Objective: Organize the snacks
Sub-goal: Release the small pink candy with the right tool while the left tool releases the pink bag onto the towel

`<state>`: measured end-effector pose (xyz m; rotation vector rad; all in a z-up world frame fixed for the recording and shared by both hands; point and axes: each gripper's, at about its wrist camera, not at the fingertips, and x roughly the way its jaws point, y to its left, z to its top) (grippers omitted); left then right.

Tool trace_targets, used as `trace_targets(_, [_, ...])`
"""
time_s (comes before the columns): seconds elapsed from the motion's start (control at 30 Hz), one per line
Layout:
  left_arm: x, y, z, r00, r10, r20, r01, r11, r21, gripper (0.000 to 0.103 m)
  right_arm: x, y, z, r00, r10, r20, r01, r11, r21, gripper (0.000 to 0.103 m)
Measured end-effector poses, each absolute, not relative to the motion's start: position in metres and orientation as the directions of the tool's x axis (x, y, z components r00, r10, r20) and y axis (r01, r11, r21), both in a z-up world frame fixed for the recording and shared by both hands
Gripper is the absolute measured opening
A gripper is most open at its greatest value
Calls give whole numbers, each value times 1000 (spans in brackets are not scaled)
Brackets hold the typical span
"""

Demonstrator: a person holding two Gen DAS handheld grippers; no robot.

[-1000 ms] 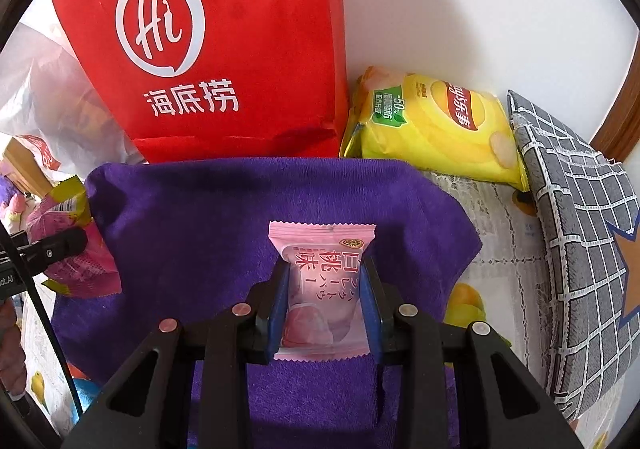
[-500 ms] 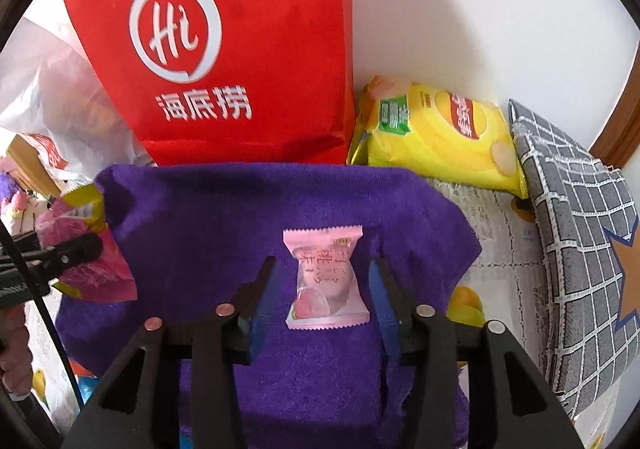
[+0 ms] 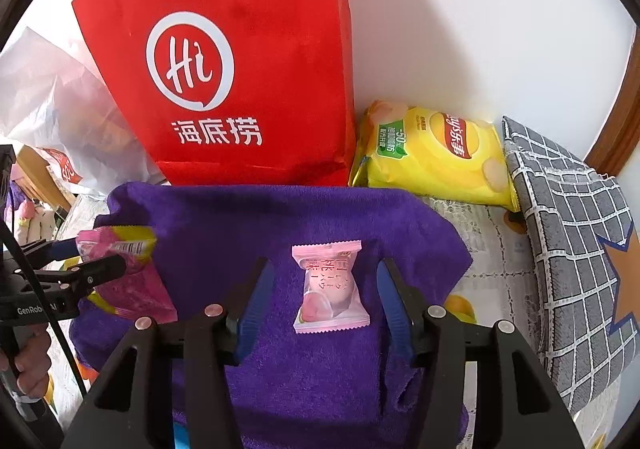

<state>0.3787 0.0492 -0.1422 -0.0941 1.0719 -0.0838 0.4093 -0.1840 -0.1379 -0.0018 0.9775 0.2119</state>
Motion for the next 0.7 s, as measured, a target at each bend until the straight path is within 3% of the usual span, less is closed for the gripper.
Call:
trace_targets(0.13, [376, 50, -135, 497, -129, -858, 25, 991, -135, 84, 406, -185, -129, 557, 181, -811, -174, 980, 99, 61])
trace_targets(0.4, [367, 48, -115, 544, -117, -831, 26, 992, -123, 86, 393, -185, -102, 625, 152, -766, -152, 986, 72, 84])
trace_targets(0.7, [356, 43, -93, 581, -105, -807, 25, 993, -112, 86, 363, -195, -88, 629, 37, -776, -60, 998, -1, 87])
